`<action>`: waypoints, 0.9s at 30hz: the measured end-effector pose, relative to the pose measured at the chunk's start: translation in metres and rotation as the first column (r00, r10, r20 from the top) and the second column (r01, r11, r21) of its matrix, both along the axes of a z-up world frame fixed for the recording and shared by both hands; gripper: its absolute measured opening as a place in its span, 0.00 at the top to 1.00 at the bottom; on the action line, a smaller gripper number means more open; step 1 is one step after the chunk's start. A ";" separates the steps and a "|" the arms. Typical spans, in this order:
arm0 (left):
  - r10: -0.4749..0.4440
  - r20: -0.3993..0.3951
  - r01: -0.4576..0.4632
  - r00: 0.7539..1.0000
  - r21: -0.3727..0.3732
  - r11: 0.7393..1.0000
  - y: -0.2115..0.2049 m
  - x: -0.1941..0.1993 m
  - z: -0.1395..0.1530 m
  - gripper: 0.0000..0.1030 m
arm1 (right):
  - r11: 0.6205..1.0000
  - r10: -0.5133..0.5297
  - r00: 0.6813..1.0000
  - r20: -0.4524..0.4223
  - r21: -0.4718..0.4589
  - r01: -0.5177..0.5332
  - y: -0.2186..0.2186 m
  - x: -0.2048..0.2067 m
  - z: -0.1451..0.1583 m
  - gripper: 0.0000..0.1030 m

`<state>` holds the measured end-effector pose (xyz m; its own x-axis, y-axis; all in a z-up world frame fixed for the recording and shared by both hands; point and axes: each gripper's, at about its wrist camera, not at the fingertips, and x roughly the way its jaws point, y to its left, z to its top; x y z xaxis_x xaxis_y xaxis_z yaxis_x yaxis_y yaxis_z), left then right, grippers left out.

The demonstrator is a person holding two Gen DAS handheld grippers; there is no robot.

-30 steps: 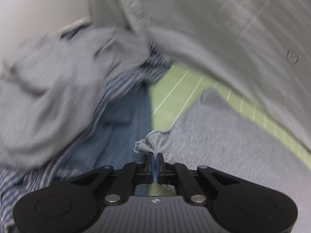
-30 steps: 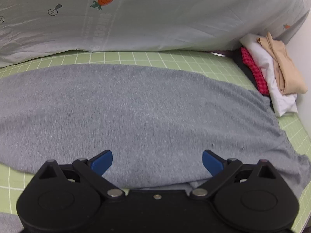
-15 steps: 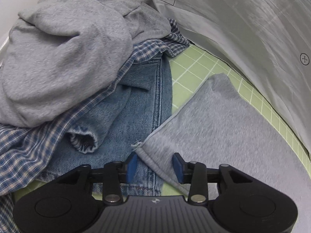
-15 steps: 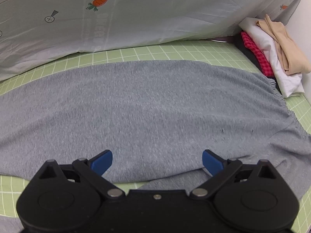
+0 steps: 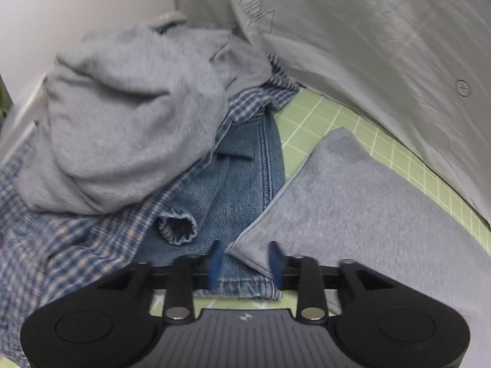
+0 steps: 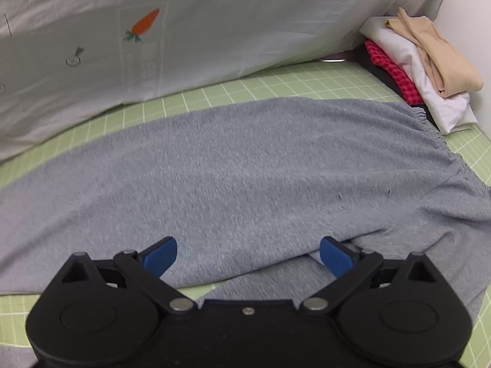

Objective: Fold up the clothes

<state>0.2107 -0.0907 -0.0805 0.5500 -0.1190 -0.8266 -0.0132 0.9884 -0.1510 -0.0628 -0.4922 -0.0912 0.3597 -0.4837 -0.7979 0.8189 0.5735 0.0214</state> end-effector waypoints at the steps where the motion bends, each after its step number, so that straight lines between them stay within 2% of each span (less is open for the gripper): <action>1: -0.015 0.012 0.015 1.000 -0.002 1.000 -0.002 -0.010 0.006 0.44 | 1.000 -0.001 1.000 0.021 -0.002 0.001 0.001 -0.006 0.003 0.01; 2: -0.029 0.025 0.029 0.999 -0.003 1.000 -0.004 -0.019 0.012 0.41 | 1.000 -0.001 0.999 0.044 -0.005 0.001 0.003 -0.016 0.007 0.00; 4: -0.058 0.050 0.058 0.997 -0.005 0.998 -0.008 -0.038 0.025 0.30 | 1.000 0.001 0.997 0.081 -0.012 0.000 0.006 -0.035 0.015 0.00; 7: -0.105 0.074 0.106 0.992 -0.011 0.994 -0.018 -0.069 0.040 0.26 | 1.000 0.000 0.994 0.107 -0.019 0.002 0.008 -0.072 0.020 0.00; 11: -0.177 0.039 0.178 0.984 -0.038 0.983 -0.044 -0.128 0.040 0.24 | 0.999 -0.042 0.989 0.143 0.032 0.038 0.001 -0.130 0.017 0.00; 16: -0.233 0.003 0.232 0.973 -0.055 0.971 -0.077 -0.207 0.035 0.20 | 0.991 -0.120 0.986 0.111 0.067 0.113 -0.022 -0.198 0.011 0.00; 20: -0.275 0.002 0.274 0.962 -0.054 0.960 -0.106 -0.259 0.032 0.17 | 0.987 -0.148 0.979 0.140 0.076 0.138 -0.046 -0.244 0.008 0.00; 24: -0.294 0.001 0.294 0.956 -0.034 0.955 -0.132 -0.297 0.029 0.17 | 0.983 -0.170 0.975 0.140 0.098 0.157 -0.075 -0.281 -0.001 0.00; 27: -0.281 -0.008 0.281 0.960 -0.028 0.959 -0.147 -0.321 0.027 0.17 | 0.974 -0.193 0.973 0.128 0.150 0.173 -0.103 -0.305 -0.015 0.00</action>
<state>-0.1107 -0.2375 -0.0539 0.4819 -0.2889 -0.8273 0.2628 0.9483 -0.1781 -0.3680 -0.5948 -0.1061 0.3890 -0.4419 -0.8084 0.8926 0.3980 0.2120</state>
